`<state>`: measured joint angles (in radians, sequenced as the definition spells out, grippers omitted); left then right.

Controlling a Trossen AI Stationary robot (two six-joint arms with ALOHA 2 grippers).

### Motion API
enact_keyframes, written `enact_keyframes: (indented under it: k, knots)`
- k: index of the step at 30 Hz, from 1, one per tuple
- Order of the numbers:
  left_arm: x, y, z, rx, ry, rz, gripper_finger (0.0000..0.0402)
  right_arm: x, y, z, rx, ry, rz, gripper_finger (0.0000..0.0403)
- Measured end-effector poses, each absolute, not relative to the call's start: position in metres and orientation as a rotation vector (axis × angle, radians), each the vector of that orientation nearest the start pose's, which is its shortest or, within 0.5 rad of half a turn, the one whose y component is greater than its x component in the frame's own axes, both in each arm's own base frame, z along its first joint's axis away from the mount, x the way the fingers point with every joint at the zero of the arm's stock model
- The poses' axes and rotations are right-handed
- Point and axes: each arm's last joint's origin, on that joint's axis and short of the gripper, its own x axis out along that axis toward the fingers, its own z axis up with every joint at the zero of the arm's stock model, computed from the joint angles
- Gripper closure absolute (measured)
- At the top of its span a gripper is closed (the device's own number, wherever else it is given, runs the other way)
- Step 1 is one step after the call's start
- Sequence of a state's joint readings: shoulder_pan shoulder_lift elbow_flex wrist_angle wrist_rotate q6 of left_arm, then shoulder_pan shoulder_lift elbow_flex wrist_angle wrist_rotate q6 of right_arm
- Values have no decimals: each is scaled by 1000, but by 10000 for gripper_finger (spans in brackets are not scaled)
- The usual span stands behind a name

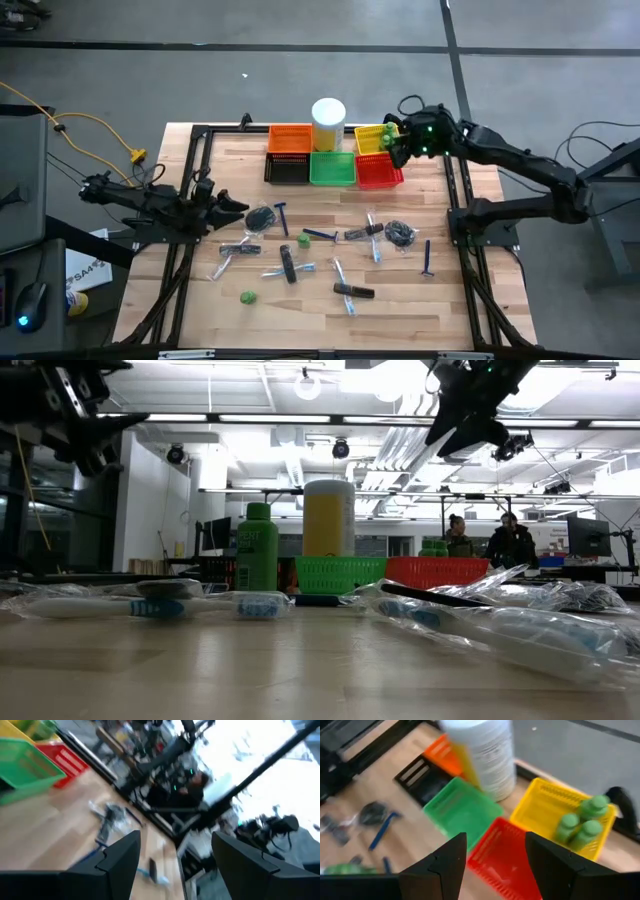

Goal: Pick & Place Travel size toiletries
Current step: Put the green shampoo into the yellow bin

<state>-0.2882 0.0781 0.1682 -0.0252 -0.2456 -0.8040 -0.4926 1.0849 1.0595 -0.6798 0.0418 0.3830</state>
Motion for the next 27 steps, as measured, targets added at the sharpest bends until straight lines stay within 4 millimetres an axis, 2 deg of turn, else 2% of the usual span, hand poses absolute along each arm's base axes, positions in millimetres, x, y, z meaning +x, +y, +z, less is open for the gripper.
enact_keyframes:
  k: [8,13,20,23,27]
  knots:
    - [103,-29,234,-784,318,-122,156,201,-73,325,532,658,-537,207]
    - [117,-45,248,-730,484,-191,156,203,-58,322,512,708,-483,207]
    - [121,-84,256,-710,730,-230,156,203,-43,318,501,775,-434,207]
    - [116,-104,255,-713,777,-216,156,203,-39,318,492,788,-416,207]
    - [105,-132,252,-754,753,-150,156,204,-35,318,454,798,-385,207]
